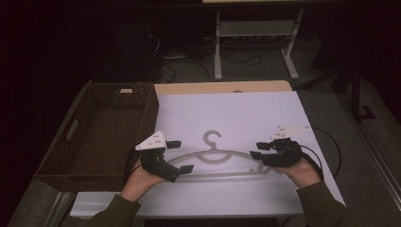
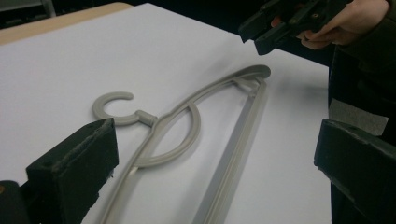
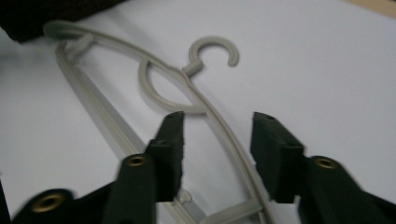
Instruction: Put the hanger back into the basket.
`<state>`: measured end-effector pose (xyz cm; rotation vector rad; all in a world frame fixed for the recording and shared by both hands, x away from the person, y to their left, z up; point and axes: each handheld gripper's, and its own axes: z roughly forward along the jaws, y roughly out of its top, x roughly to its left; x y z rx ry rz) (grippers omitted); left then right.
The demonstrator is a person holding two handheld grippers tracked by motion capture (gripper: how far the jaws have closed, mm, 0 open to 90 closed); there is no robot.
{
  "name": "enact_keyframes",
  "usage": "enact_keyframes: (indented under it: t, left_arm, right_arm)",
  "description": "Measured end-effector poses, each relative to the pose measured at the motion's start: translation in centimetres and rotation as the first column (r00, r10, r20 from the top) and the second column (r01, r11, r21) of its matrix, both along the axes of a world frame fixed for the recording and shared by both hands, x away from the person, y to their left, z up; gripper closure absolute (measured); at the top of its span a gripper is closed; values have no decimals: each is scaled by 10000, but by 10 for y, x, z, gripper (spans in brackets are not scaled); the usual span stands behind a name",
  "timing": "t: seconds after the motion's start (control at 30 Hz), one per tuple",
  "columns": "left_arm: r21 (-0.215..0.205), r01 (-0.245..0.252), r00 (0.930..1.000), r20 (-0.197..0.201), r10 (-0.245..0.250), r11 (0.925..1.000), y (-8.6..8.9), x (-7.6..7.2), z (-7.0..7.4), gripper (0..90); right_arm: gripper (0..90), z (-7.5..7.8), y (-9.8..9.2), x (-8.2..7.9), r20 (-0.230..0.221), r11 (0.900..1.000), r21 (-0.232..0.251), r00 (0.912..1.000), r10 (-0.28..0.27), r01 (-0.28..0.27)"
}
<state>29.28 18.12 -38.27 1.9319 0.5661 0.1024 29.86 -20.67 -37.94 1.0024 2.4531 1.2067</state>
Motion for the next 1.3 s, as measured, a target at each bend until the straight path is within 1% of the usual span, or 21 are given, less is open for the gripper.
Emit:
enact_keyframes:
  t: [0.13, 0.17, 0.2, 0.23, 0.27, 0.3, 0.33, 0.37, 0.4, 0.43, 0.47, 0.5, 0.53, 0.57, 0.6, 0.7, 0.8, 0.93, 1.07, 1.13, 1.3]
  left_arm:
    - [-13, 49, 9999, -98, -49, 10000, -1, 1, -5, 0]
    - [-13, 49, 9999, -98, -49, 10000, -1, 1, -5, 0]
    - [-81, 40, 9998, -170, -41, 10000, -2, 1, -7, 0]
    - [-81, 40, 9998, -170, -41, 10000, -2, 1, -7, 0]
    - [-23, 82, 9998, -179, -82, 10000, -2, 1, -8, 0]
    - [-23, 82, 9998, -179, -82, 10000, -2, 1, -8, 0]
    - [-6, 87, 9997, -208, -87, 10000, -2, 1, -8, 0]
    - [-9, 96, 9997, -223, -96, 10000, -2, 1, -8, 0]
    - [-14, 108, 9997, -225, -108, 9999, -2, 1, -9, 0]
    - [-14, 108, 9997, -225, -108, 9999, -2, 1, -9, 0]
    - [42, 147, 9997, -209, -146, 9999, -1, 2, -9, 0]
    - [42, 147, 9997, -209, -146, 9999, -1, 2, -9, 0]
    - [38, 140, 9997, -221, -139, 9999, -1, 2, -9, 0]
    - [35, 146, 9996, -246, -145, 9999, -1, 2, -9, 0]
    - [46, 150, 9996, -244, -149, 9999, -1, 2, -10, 0]
    - [24, 117, 9995, -283, -117, 9999, -1, 2, -10, 0]
    - [68, 130, 9995, -279, -128, 9999, 0, 2, -11, 0]
    - [36, 71, 9996, -289, -70, 10000, 1, 2, -11, 0]
    - [18, 40, 9995, -317, -39, 10000, 1, 2, -10, 0]
    - [46, 49, 9995, -307, -48, 10000, 1, 2, -11, 0]
    - [81, 90, 9994, -332, -88, 9999, 0, 2, -11, 0]
  right_arm:
    - [713, -8, 3, 2, -488, 9994, -347, 9988, 2, -19]
    - [713, -8, 3, 2, -488, 9994, -347, 9988, 2, -19]
    - [781, -13, 4, 4, -706, 9987, -511, 9975, -93, 57]
    - [781, -13, 4, 4, -706, 9987, -511, 9975, -93, 57]
    - [825, -18, 6, 7, -833, 9972, -750, 9965, -51, -11]
    - [825, -18, 6, 7, -833, 9972, -750, 9965, -51, -11]
    - [866, -22, 6, 10, -995, 9965, -832, 9950, -50, -33]
    - [866, -22, 6, 10, -995, 9965, -832, 9950, -50, -33]
    - [892, -27, 5, 13, -1167, 9948, -1010, 9932, -30, -88]
    - [892, -27, 5, 13, -1167, 9948, -1010, 9932, -30, -88]
    - [892, -33, 6, 15, -1316, 9944, -1056, 9913, -59, -81]
    - [892, -33, 6, 15, -1316, 9944, -1056, 9913, -59, -81]
    - [892, -34, 7, 15, -1522, 9940, -1090, 9882, -148, -19]
    - [892, -40, 8, 18, -1607, 9917, -1284, 9867, -247, 39]
    - [892, -42, 9, 19, -1648, 9898, -1426, 9859, -299, 62]
    - [893, -45, 10, 21, -1719, 9878, -1551, 9843, -391, 122]
    - [894, -48, 12, 23, -1763, 9832, -1823, 9833, -458, 131]
    - [895, -51, 13, 26, -1654, 9769, -2134, 9849, -513, 151]
    - [896, -52, 13, 27, -1698, 9752, -2204, 9837, -595, 210]
    - [895, -53, 12, 29, -1567, 9703, -2410, 9857, -619, 227]
    - [896, -54, 7, 37, -1417, 9695, -2389, 9857, -909, 551]
